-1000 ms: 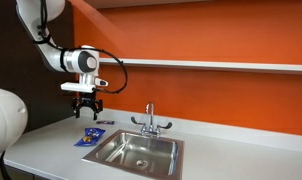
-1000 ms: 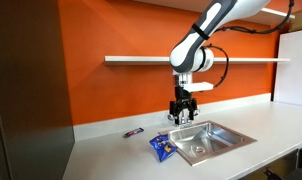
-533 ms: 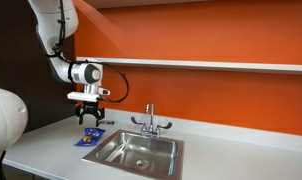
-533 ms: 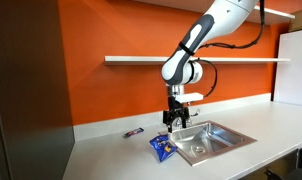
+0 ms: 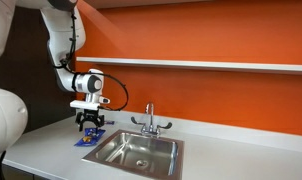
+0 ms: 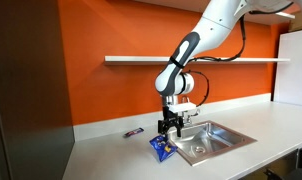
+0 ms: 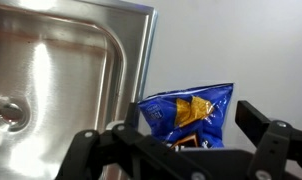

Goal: Put the dorito bag into the sink

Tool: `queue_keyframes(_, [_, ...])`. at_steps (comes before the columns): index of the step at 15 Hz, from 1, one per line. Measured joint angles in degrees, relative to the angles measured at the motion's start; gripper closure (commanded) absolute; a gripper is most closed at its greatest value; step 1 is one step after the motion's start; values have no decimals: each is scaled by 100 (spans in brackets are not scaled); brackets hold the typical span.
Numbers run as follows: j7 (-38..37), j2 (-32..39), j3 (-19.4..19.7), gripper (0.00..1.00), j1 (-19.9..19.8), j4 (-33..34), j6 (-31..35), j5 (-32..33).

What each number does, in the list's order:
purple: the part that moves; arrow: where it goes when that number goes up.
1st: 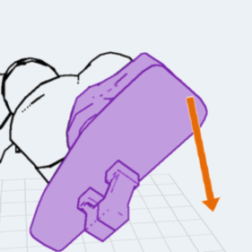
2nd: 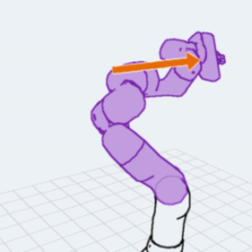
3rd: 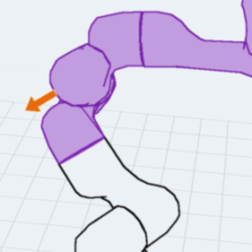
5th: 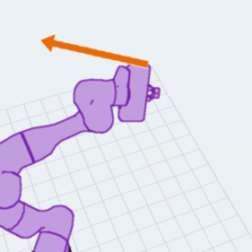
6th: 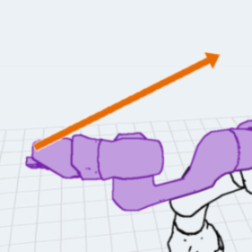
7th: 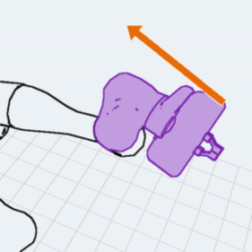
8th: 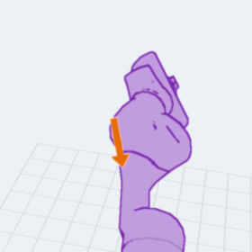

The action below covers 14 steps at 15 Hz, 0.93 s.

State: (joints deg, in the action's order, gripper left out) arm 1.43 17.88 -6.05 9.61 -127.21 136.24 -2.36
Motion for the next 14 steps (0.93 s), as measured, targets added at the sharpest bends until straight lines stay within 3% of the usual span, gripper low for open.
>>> queue_keyframes(14, [0,739,-171,0,1,568,2,0])
